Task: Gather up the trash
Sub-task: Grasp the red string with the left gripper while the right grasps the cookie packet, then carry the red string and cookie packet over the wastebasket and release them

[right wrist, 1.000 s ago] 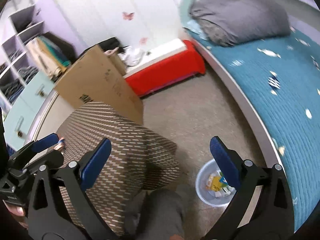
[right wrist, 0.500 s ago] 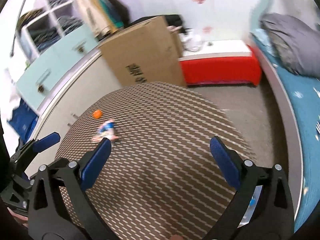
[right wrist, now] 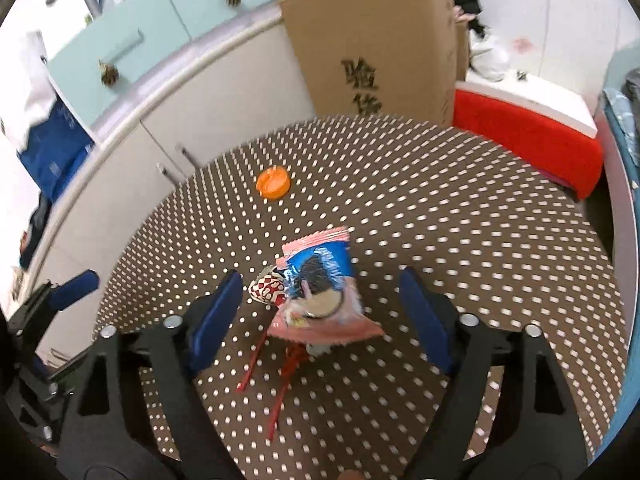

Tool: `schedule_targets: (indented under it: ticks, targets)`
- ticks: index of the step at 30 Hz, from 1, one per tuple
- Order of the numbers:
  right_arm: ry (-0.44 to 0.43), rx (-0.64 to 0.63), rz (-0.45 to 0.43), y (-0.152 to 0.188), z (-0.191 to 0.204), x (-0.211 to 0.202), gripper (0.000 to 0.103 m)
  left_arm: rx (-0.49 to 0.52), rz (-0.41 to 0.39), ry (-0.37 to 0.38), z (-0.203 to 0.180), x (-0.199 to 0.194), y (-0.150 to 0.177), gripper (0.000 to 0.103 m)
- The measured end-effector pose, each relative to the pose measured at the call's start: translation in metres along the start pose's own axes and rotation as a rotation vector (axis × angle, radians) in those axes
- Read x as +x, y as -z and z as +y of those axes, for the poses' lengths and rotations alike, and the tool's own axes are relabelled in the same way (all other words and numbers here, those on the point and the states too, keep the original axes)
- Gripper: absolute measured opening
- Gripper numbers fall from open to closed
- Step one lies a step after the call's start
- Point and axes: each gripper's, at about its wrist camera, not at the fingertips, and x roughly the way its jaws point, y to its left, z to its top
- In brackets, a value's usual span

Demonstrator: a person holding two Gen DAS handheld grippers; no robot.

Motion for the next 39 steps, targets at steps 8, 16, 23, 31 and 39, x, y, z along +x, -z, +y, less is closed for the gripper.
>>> schedule_targets:
  ticks: [8,16,23,31,39]
  targets:
    - [-0.019,0.016,0.020,0.005,-0.002,0.010,0.038,0.028,0.036,0.017,-0.003,0.011,0.015,0.095]
    - [0.002,0.106,-0.093,0.034,-0.037,-0.050,0.038,0.145,0.104,0.056,-0.057,0.046,0.020,0.095]
    - [0.030,0.158,-0.176,0.060,-0.066,-0.104,0.038,0.204,0.154,0.046,-0.081,0.079,0.017,0.078]
    - [0.059,0.202,-0.243,0.084,-0.095,-0.146,0.038,0.249,0.181,0.109,-0.098,0.075,0.020,0.005]
    - [0.081,0.268,-0.314,0.113,-0.131,-0.187,0.038,0.243,0.125,0.190,-0.113,0.032,0.023,0.005]
